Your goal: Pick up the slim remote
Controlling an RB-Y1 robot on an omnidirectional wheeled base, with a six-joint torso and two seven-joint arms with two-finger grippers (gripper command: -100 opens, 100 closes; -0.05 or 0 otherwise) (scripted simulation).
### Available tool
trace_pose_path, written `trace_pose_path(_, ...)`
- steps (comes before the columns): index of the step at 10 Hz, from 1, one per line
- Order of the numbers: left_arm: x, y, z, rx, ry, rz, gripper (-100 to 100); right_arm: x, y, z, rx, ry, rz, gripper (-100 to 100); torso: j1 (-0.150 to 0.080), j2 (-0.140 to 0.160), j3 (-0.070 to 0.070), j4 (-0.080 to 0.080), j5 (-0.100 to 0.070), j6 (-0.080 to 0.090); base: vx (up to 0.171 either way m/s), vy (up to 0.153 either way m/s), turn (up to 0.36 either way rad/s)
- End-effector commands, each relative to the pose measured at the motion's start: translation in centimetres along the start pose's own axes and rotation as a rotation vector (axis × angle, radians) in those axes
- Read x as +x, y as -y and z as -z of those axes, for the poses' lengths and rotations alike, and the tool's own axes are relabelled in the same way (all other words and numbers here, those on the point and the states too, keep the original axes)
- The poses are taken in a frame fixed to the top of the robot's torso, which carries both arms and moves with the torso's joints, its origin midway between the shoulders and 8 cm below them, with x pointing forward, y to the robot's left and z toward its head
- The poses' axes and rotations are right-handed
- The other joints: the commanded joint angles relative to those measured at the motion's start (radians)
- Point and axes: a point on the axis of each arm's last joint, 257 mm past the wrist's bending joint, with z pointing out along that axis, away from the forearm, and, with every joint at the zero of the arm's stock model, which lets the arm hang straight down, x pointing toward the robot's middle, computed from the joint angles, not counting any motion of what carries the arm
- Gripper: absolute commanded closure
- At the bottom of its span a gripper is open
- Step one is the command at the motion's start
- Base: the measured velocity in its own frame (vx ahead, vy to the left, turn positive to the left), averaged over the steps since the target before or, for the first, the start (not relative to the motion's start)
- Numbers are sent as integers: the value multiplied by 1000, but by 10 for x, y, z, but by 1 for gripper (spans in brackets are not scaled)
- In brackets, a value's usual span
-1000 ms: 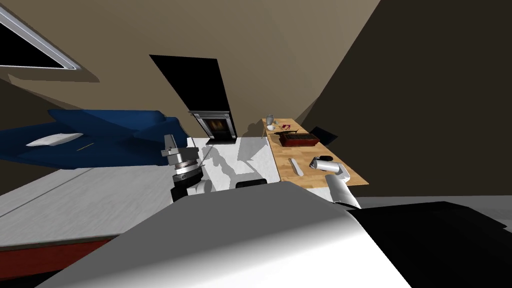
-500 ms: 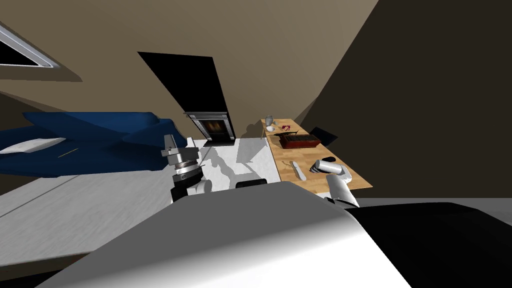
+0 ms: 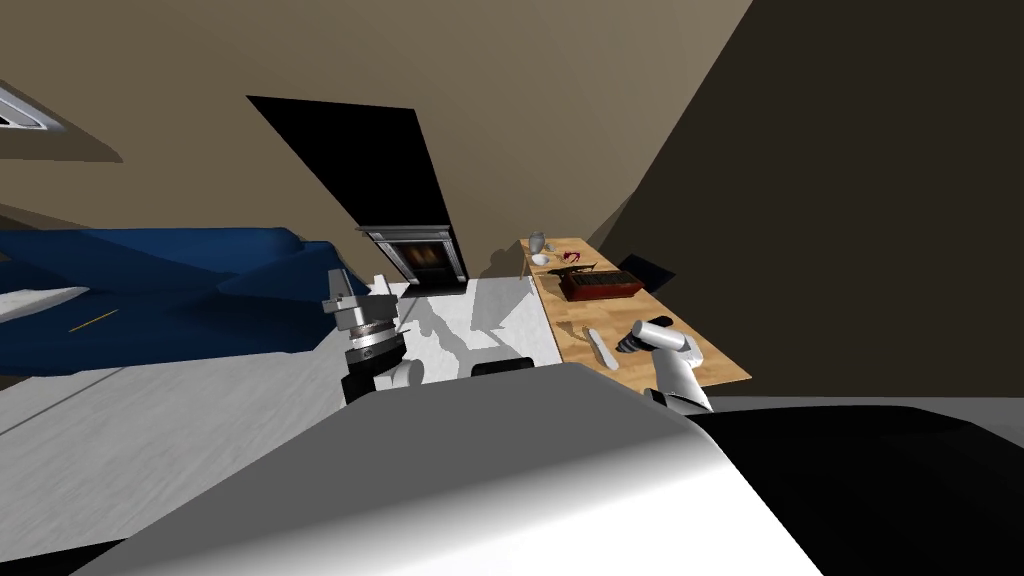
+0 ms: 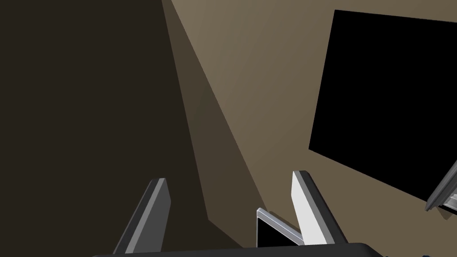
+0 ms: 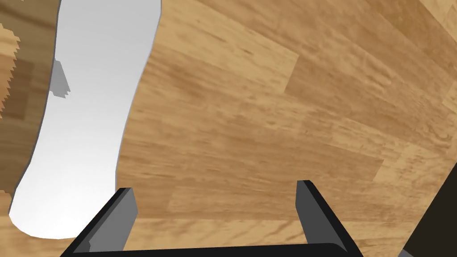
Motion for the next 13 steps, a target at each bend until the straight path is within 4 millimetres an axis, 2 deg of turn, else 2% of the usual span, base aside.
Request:
trace_pose_path(1, 0, 0, 0, 0, 0, 0, 0, -5, 15, -3, 66, 7, -54, -100, 0, 0, 0, 0, 0, 0, 90, 9, -24)
trace_pose_path(2, 0, 0, 0, 0, 0, 0, 0, -7, 19, -2, 80, 14, -54, -100, -1, 0, 0, 0, 0, 0, 87, 0, -52)
trace_pose_path(4, 0, 0, 0, 0, 0, 0, 0, -11, 48, -7, 186, 20, -134, -100, 0, -1, 0, 0, 0, 0, 131, 38, -121)
trace_pose_path(5, 0, 0, 0, 0, 0, 0, 0, -12, 50, -6, 194, 24, -134, -100, 2, -2, -1, 0, 0, 0, 109, 33, -37)
trace_pose_path(10, 0, 0, 0, 0, 0, 0, 0, -11, 110, -7, 398, 32, -252, -100, -2, -2, -1, 0, 0, 0, 116, -9, -86)
trace_pose_path(11, 0, 0, 0, 0, 0, 0, 0, -11, 118, -8, 421, 33, -261, -100, -4, -1, 0, 0, -1, 0, 65, -52, -62)
trace_pose_path(12, 0, 0, 0, 0, 0, 0, 0, -12, 112, -8, 404, 32, -254, -100, -5, 2, 1, 0, -1, 0, 24, -23, -7)
trace_pose_path(13, 0, 0, 0, 0, 0, 0, 0, -12, 113, -8, 408, 33, -256, 0, -4, 4, 2, 1, -1, 0, 6, -4, 3)
